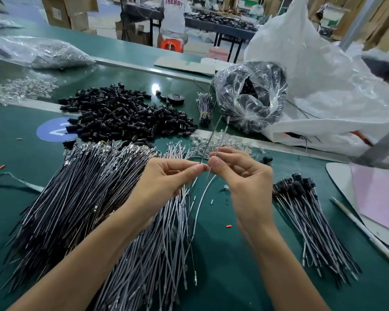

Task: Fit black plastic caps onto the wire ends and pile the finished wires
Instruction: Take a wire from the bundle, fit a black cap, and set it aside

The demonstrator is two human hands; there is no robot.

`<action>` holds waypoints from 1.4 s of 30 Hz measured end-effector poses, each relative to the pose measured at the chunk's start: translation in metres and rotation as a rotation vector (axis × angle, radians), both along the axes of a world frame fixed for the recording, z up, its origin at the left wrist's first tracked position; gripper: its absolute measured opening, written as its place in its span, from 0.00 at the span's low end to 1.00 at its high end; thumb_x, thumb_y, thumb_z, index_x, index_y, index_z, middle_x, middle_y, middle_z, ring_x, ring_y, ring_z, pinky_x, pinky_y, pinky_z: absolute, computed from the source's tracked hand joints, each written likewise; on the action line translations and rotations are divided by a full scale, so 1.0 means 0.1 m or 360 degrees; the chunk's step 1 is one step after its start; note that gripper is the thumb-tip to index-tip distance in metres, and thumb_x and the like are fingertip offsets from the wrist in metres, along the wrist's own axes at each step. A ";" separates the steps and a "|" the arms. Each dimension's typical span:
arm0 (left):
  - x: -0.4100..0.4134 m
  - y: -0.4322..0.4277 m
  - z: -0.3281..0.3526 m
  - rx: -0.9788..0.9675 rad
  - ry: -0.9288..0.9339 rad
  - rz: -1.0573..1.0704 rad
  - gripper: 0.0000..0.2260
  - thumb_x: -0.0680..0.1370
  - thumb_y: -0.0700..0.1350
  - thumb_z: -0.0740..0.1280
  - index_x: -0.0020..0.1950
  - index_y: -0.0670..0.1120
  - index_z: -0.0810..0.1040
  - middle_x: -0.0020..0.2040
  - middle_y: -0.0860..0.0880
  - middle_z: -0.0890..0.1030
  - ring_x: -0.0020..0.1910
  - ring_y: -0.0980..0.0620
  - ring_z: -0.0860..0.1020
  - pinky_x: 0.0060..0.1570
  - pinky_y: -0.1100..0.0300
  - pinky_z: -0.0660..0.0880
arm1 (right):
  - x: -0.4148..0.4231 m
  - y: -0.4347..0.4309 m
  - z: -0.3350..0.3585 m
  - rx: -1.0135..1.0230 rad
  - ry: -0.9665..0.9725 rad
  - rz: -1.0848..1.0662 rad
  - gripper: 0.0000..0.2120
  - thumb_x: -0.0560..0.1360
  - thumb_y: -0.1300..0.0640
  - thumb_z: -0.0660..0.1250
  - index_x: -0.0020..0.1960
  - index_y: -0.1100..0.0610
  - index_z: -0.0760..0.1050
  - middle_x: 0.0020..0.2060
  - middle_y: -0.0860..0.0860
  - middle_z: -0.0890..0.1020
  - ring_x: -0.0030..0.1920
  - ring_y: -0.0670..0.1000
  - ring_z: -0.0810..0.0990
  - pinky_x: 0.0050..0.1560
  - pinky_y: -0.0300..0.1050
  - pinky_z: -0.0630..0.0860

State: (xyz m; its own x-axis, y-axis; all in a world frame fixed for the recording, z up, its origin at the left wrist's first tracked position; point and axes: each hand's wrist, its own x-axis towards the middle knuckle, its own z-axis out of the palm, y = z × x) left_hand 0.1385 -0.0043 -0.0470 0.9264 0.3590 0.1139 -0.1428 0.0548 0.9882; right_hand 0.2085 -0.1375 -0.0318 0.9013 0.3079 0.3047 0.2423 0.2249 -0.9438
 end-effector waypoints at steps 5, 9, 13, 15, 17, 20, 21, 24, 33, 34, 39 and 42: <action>0.02 -0.04 -0.03 0.0038 0.0007 -0.0035 0.11 0.67 0.53 0.72 0.45 0.49 0.87 0.29 0.50 0.75 0.27 0.55 0.64 0.27 0.63 0.60 | -0.04 0.04 -0.02 0.0055 0.0006 -0.0008 0.09 0.69 0.68 0.74 0.37 0.55 0.85 0.40 0.49 0.85 0.44 0.43 0.84 0.44 0.34 0.77; 0.01 -0.06 -0.04 0.0085 -0.0002 -0.0099 0.09 0.68 0.50 0.72 0.42 0.46 0.87 0.29 0.49 0.79 0.26 0.54 0.68 0.26 0.66 0.65 | -0.04 0.04 -0.07 -0.0174 -0.0039 -0.0005 0.07 0.71 0.64 0.74 0.39 0.52 0.84 0.43 0.48 0.85 0.44 0.45 0.82 0.46 0.42 0.79; 0.03 -0.09 -0.04 0.0163 0.0005 -0.0105 0.04 0.73 0.43 0.71 0.41 0.45 0.85 0.30 0.49 0.81 0.25 0.55 0.70 0.26 0.67 0.68 | -0.03 0.04 -0.09 -0.0157 0.0071 0.0172 0.07 0.74 0.64 0.71 0.41 0.54 0.81 0.38 0.48 0.85 0.38 0.45 0.81 0.40 0.38 0.78; 0.03 -0.10 -0.01 0.0231 0.0032 -0.0102 0.03 0.73 0.42 0.72 0.44 0.47 0.85 0.32 0.49 0.83 0.26 0.55 0.73 0.27 0.67 0.70 | -0.01 0.02 -0.08 -0.0076 0.0062 0.0163 0.06 0.76 0.66 0.68 0.43 0.58 0.79 0.38 0.50 0.86 0.39 0.46 0.83 0.40 0.36 0.78; 0.04 -0.04 0.05 0.0382 0.0084 0.0000 0.07 0.71 0.45 0.74 0.49 0.49 0.84 0.35 0.50 0.85 0.29 0.55 0.77 0.31 0.67 0.73 | 0.05 -0.03 -0.08 -0.0079 -0.0060 -0.0024 0.06 0.77 0.66 0.67 0.44 0.58 0.77 0.36 0.49 0.85 0.38 0.46 0.83 0.42 0.36 0.78; 0.15 0.22 0.19 0.1249 0.0266 0.0359 0.08 0.75 0.46 0.72 0.54 0.50 0.84 0.42 0.55 0.84 0.37 0.56 0.80 0.39 0.66 0.76 | 0.15 -0.10 -0.09 -0.0226 -0.0361 -0.0401 0.07 0.78 0.64 0.67 0.44 0.53 0.76 0.35 0.45 0.83 0.34 0.45 0.81 0.38 0.36 0.77; 0.22 0.32 0.25 0.1515 0.0368 0.0468 0.09 0.77 0.45 0.70 0.56 0.49 0.83 0.46 0.53 0.84 0.40 0.54 0.80 0.41 0.62 0.77 | 0.17 -0.11 -0.10 -0.0297 -0.0461 -0.0479 0.08 0.77 0.64 0.68 0.44 0.52 0.76 0.35 0.43 0.82 0.34 0.46 0.81 0.38 0.36 0.77; 0.55 0.64 0.39 0.2065 0.0716 0.0690 0.13 0.77 0.37 0.67 0.60 0.47 0.81 0.56 0.45 0.82 0.53 0.44 0.79 0.50 0.50 0.77 | 0.21 -0.11 -0.17 -0.0497 -0.0687 -0.0579 0.06 0.77 0.64 0.69 0.45 0.53 0.77 0.35 0.44 0.80 0.35 0.49 0.80 0.38 0.36 0.75; 0.96 1.09 0.21 0.2173 0.1114 0.0570 0.11 0.73 0.28 0.64 0.50 0.39 0.82 0.51 0.40 0.79 0.46 0.38 0.78 0.45 0.48 0.76 | 0.23 -0.10 -0.25 -0.0674 -0.0853 -0.0534 0.06 0.74 0.68 0.70 0.43 0.58 0.80 0.35 0.44 0.78 0.36 0.37 0.75 0.41 0.25 0.67; 0.97 1.12 0.19 0.2191 0.1103 0.0566 0.11 0.74 0.29 0.65 0.51 0.39 0.82 0.53 0.40 0.78 0.48 0.38 0.78 0.46 0.48 0.76 | 0.22 -0.10 -0.25 -0.0674 -0.0853 -0.0528 0.06 0.74 0.68 0.70 0.43 0.58 0.80 0.35 0.44 0.79 0.36 0.38 0.75 0.41 0.25 0.68; 0.92 1.20 0.12 0.2436 0.0912 0.0562 0.08 0.78 0.35 0.65 0.56 0.41 0.77 0.58 0.43 0.74 0.60 0.43 0.71 0.52 0.48 0.76 | 0.22 -0.11 -0.25 -0.0646 -0.0741 -0.0503 0.05 0.75 0.66 0.70 0.44 0.57 0.79 0.35 0.46 0.80 0.36 0.42 0.77 0.40 0.29 0.70; 0.78 1.00 0.25 0.1848 0.0434 0.0689 0.04 0.79 0.40 0.67 0.53 0.43 0.78 0.51 0.46 0.81 0.51 0.46 0.78 0.49 0.51 0.77 | 0.24 -0.13 -0.22 -0.0596 -0.0649 -0.0505 0.06 0.74 0.66 0.71 0.43 0.55 0.80 0.38 0.48 0.80 0.37 0.43 0.78 0.41 0.32 0.73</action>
